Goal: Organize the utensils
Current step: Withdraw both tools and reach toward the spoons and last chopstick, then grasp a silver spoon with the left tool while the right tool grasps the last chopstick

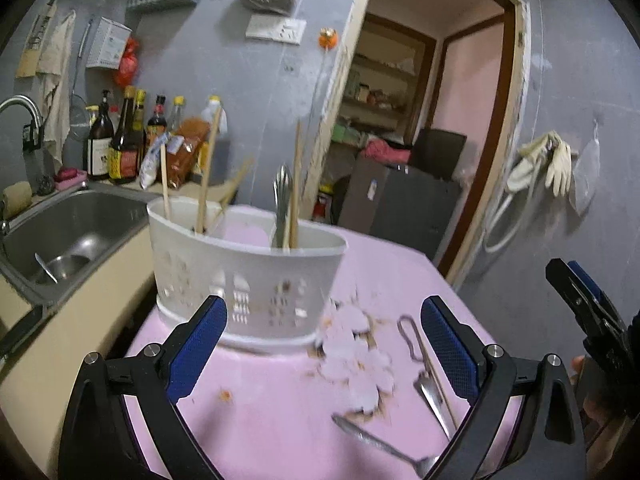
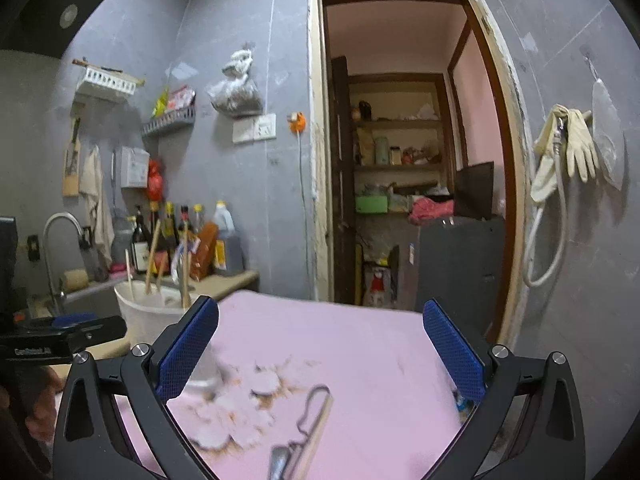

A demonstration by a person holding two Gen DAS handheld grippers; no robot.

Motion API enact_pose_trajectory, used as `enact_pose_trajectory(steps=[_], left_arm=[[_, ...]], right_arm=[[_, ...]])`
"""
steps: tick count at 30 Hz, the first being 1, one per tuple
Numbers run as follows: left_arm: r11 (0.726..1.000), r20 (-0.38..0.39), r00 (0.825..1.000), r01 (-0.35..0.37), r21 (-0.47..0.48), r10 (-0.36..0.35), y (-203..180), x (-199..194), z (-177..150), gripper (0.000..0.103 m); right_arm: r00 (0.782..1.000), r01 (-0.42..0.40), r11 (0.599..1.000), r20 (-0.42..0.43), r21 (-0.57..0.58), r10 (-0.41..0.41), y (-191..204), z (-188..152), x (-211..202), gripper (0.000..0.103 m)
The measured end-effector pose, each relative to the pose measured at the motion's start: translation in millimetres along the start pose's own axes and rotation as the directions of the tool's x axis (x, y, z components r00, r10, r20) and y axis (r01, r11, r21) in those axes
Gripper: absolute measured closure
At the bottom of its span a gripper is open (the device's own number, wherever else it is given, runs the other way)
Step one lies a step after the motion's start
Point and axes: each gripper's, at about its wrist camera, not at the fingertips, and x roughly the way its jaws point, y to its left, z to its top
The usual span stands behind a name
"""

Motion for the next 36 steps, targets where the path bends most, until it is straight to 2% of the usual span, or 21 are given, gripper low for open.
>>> enact_pose_trajectory(steps=[5, 7, 10, 13, 16, 18, 19, 20, 21, 23, 27, 29, 32, 36], left_arm=[[1.0, -0.077, 0.997, -0.002, 0.016, 0.003, -7.8, 4.3, -20.8, 0.008], [1.0, -0.13, 0.991, -0.004, 0.014, 0.006, -9.9, 8.1, -29.3, 0.008], [1.0, -0.226, 0.974, 0.005, 0.008, -0.003, -11.0, 16.1, -41.2, 0.008], [1.0, -0.313, 0.95, 0.018, 0.012, -0.013, -12.9, 23.8, -53.1, 0.008], [0.999, -0.373, 0.928, 0.03, 0.011, -0.023, -14.8, 29.9, -59.6, 0.01], [0.999, -0.405, 0.913, 0.045, 0.007, -0.039, -16.1, 34.5, -62.7, 0.018], [0.999, -0.424, 0.904, 0.052, 0.005, -0.045, -16.9, 37.4, -64.1, 0.026], [0.998, -0.446, 0.893, 0.059, 0.002, -0.052, -17.3, 40.4, -65.4, 0.034], [0.998, -0.471, 0.88, 0.067, -0.008, -0.063, -17.4, 45.0, -68.9, 0.037], [0.997, -0.511, 0.856, 0.071, -0.026, -0.074, -16.6, 53.4, -73.8, 0.05], [0.998, -0.521, 0.852, 0.064, -0.007, -0.059, -18.4, 58.5, -73.0, 0.053], [0.998, -0.529, 0.846, 0.07, -0.006, -0.062, -19.2, 60.1, -70.7, 0.064], [0.997, -0.543, 0.838, 0.072, 0.003, -0.059, -23.1, 65.6, -68.4, 0.071], [0.998, -0.549, 0.835, 0.065, 0.024, -0.041, -26.2, 71.2, -65.5, 0.078]], right_arm=[[0.997, 0.016, 1.0, -0.074, -0.007, -0.016, -9.4, -15.9, -4.0, 0.0], [0.994, 0.014, 1.0, -0.105, -0.014, -0.016, -11.1, -20.4, -4.0, 0.0], [0.988, 0.007, 1.0, -0.157, -0.017, -0.01, -13.5, -27.0, -2.5, 0.0], [0.979, -0.005, 1.0, -0.205, -0.018, 0.001, -16.4, -34.2, -0.7, 0.0], [0.968, -0.015, 1.0, -0.251, -0.015, 0.011, -18.9, -41.6, 2.2, 0.005], [0.956, -0.027, 1.0, -0.292, -0.014, 0.021, -19.7, -47.0, 5.9, 0.011], [0.952, -0.032, 0.999, -0.305, -0.012, 0.027, -20.4, -48.6, 7.3, 0.017], [0.945, -0.042, 0.999, -0.326, -0.009, 0.037, -20.9, -51.0, 9.8, 0.019], [0.936, -0.053, 0.999, -0.348, -0.002, 0.049, -21.7, -53.8, 12.5, 0.02], [0.927, -0.063, 0.998, -0.37, 0.011, 0.062, -24.4, -59.2, 14.4, 0.031], [0.888, -0.08, 0.996, -0.451, 0.03, 0.084, -28.0, -69.6, 24.9, 0.049], [0.869, -0.089, 0.995, -0.485, 0.039, 0.097, -28.0, -73.7, 29.8, 0.059], [0.848, -0.105, 0.994, -0.52, 0.03, 0.105, -24.0, -78.5, 34.3, 0.065], [0.828, -0.131, 0.991, -0.547, 0.03, 0.125, -19.5, -82.8, 36.9, 0.067]])
